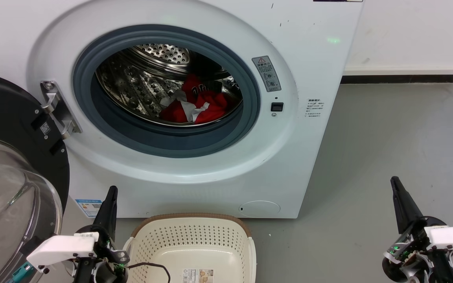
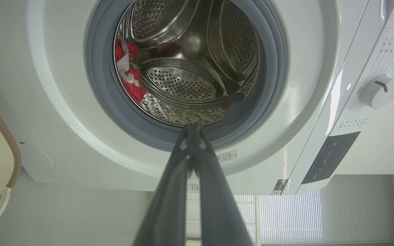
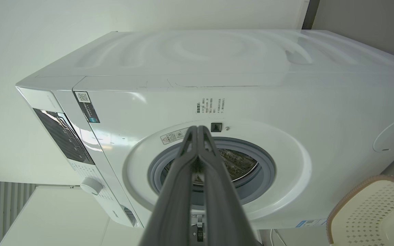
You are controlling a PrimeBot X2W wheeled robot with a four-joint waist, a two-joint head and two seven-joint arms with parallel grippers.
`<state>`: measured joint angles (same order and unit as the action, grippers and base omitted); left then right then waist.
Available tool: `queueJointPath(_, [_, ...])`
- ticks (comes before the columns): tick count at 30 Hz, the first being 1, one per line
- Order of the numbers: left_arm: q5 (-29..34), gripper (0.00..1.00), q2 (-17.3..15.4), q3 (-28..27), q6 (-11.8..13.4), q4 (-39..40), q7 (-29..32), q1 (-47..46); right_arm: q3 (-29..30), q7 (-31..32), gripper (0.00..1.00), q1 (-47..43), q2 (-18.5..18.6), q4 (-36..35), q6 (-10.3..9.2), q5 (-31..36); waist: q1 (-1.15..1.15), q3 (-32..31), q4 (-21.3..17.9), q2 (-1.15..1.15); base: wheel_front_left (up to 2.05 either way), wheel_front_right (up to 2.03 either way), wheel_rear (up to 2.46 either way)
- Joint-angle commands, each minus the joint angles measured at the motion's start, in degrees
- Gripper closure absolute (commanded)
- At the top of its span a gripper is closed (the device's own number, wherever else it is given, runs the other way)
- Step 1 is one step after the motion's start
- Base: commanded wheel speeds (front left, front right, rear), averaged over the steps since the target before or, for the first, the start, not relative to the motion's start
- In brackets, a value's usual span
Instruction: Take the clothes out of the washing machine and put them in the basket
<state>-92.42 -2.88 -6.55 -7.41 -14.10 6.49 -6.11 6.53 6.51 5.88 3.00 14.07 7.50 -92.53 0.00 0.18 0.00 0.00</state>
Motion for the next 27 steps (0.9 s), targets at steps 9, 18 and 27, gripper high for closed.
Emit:
queueJointPath(9, [0.0,1.0,0.1,-0.1,-0.3,0.0,0.2,-0.3,0.0,0.0,1.0,0.8,-0.2,0.1,-0.02,0.2,0.0,0.0,0.0,0.0,0.0,0.0,0.0])
queueJointPath(18, [0.0,0.0,0.0,0.0,0.0,-0.4,0.0,0.2,0.0,0.0,0.0,-0.2,0.0,0.4,0.0,0.0,0.0,0.0,0.0,0.0,0.0,0.0,0.0])
queueJointPath(27, [0.9,0.0,0.1,3.0,0.0,0.2,-2.4,0.0,-1.7,-2.4,0.0,-1.1,0.0,-1.2,-0.01,0.8,0.0,0.0,-0.1,0.0,0.0,0.0,0.0])
